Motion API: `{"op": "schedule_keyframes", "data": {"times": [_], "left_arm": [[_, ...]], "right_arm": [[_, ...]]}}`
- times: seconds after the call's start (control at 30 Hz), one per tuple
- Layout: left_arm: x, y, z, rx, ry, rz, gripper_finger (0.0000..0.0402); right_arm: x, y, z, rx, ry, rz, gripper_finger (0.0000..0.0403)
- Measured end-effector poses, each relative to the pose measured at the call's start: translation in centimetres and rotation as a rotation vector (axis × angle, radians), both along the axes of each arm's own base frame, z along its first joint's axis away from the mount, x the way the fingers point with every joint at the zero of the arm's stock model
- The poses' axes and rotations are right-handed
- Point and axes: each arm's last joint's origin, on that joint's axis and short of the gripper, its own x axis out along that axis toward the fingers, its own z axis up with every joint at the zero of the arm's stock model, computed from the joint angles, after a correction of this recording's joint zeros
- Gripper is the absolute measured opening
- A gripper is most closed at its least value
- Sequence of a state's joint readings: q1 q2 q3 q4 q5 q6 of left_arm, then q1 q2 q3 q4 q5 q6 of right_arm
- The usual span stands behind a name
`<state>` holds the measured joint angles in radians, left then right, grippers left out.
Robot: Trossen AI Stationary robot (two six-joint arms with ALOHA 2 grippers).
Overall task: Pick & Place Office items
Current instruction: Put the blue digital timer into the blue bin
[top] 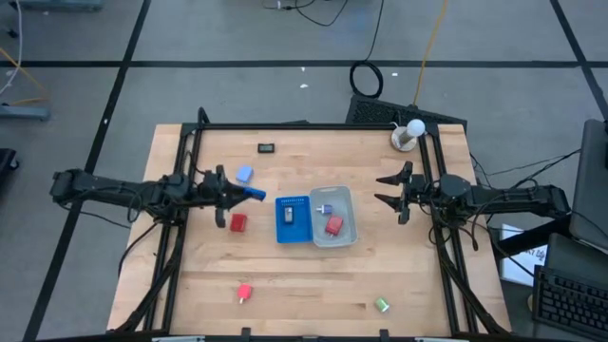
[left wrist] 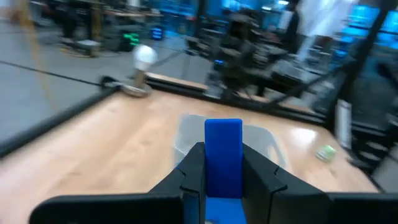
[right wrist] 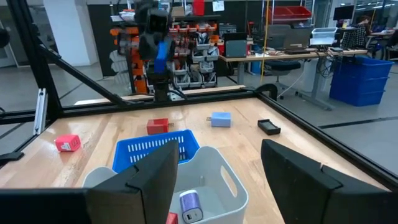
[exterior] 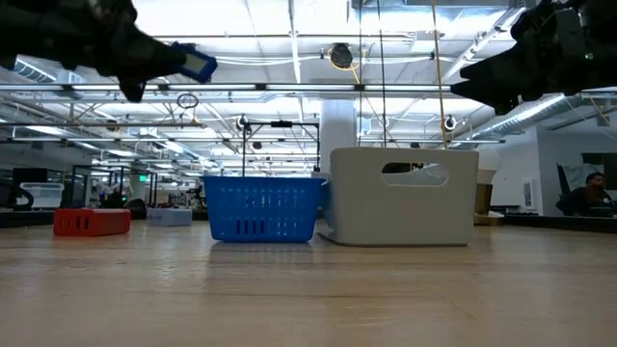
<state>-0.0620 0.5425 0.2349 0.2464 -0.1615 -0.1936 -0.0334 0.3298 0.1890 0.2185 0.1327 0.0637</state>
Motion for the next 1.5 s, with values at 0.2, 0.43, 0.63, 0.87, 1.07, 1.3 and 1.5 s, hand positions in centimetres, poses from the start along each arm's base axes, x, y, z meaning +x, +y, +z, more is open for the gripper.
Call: {"op": "schedule_keyframes", "data": {"times": [0.2,0.43,0.63,0.87,1.07,1.3,1.5], "left_arm": [[-0.1,-0.3,-2.8,-0.059,-0.038,-0.096,0.0059],[0.9,-0.4,-4.3,-0.219,0.054,-0.082,0.0066],[3.1,-0.5,-4.7,-0.262,0.169,-0.064,0.0073],[7.9,-1.0,-3.3,-0.287,0.279,-0.167,0.0058],[12.3,-0.7,-2.7,-0.268,0.511,-0.179,0.0073],[16.6,0.6,-1.8,-0.275,0.657,-0.287,0.0058],[18.7,1.1,-2.2,-0.234,0.791,-0.319,0.0067]], "right_arm": [[0.0,0.0,0.0,-0.003,-0.001,-0.001,0.0221],[0.0,-0.4,0.3,-0.006,-0.03,-0.031,0.0221],[-0.1,-0.7,0.4,-0.007,-0.039,-0.059,0.0221],[-0.1,-1.2,0.4,-0.015,-0.036,-0.093,0.0221],[-0.1,-1.2,0.4,-0.003,-0.039,-0.038,0.0221],[-0.1,-1.2,0.3,-0.001,-0.036,-0.037,0.0221],[-0.1,-1.2,0.3,-0.001,-0.035,-0.036,0.0221]]}}
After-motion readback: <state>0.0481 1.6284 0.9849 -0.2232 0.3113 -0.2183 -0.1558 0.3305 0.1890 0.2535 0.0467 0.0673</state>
